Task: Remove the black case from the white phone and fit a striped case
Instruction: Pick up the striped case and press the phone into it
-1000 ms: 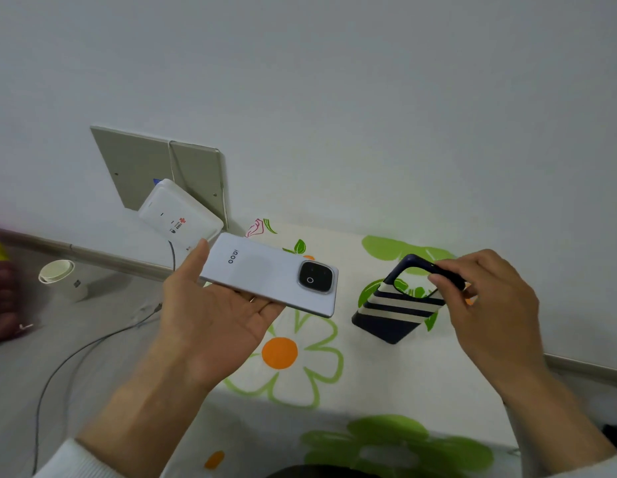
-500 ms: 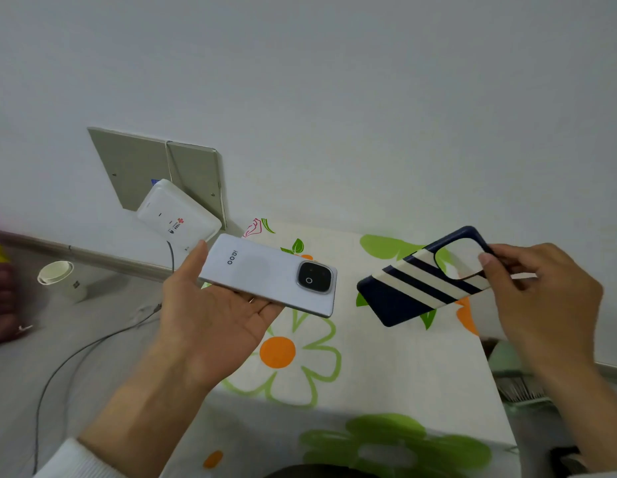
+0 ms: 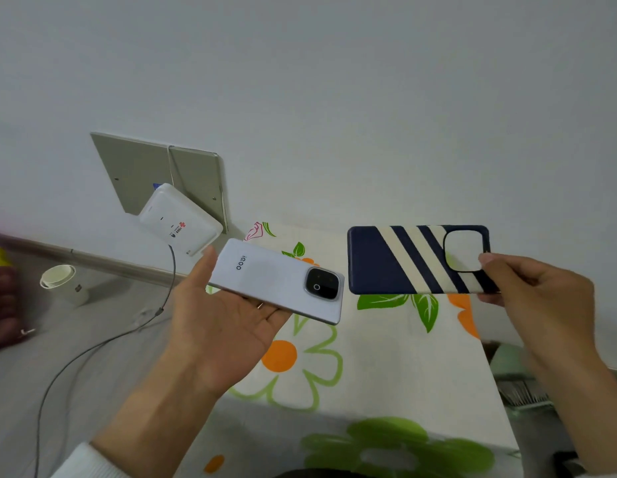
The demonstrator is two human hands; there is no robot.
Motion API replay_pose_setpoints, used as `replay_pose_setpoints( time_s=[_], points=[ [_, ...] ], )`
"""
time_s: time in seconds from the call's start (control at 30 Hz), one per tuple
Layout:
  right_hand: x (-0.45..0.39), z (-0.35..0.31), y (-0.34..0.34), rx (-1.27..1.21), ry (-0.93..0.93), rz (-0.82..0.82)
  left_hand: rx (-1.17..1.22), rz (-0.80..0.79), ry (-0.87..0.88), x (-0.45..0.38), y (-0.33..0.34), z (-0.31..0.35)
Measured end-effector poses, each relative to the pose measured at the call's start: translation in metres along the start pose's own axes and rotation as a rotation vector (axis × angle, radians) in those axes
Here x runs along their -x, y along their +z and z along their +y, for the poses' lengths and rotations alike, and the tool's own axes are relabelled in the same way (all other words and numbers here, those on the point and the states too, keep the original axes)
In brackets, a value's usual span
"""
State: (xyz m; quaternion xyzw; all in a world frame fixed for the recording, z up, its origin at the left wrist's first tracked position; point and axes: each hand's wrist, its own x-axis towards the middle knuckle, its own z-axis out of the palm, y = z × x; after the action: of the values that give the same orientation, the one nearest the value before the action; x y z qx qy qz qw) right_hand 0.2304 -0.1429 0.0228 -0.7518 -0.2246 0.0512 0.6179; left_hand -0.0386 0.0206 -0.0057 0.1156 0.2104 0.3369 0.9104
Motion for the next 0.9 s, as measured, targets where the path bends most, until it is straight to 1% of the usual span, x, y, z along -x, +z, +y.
replay_pose_setpoints(
  time_s=[0.4, 0.67, 0.9],
  points=[
    [0.016, 0.008, 0.041, -0.219, 0.269, -0.179, 0.057, -0.060, -0.050, -0.002, 0.004, -0.011],
    [0.030, 0.005, 0.065, -0.237, 0.331, -0.226, 0.040, -0.102, -0.066, 0.002, 0.008, -0.017],
    [0.038, 0.004, 0.074, -0.224, 0.378, -0.247, -0.002, -0.051, -0.042, 0.006, 0.014, -0.021]
  ],
)
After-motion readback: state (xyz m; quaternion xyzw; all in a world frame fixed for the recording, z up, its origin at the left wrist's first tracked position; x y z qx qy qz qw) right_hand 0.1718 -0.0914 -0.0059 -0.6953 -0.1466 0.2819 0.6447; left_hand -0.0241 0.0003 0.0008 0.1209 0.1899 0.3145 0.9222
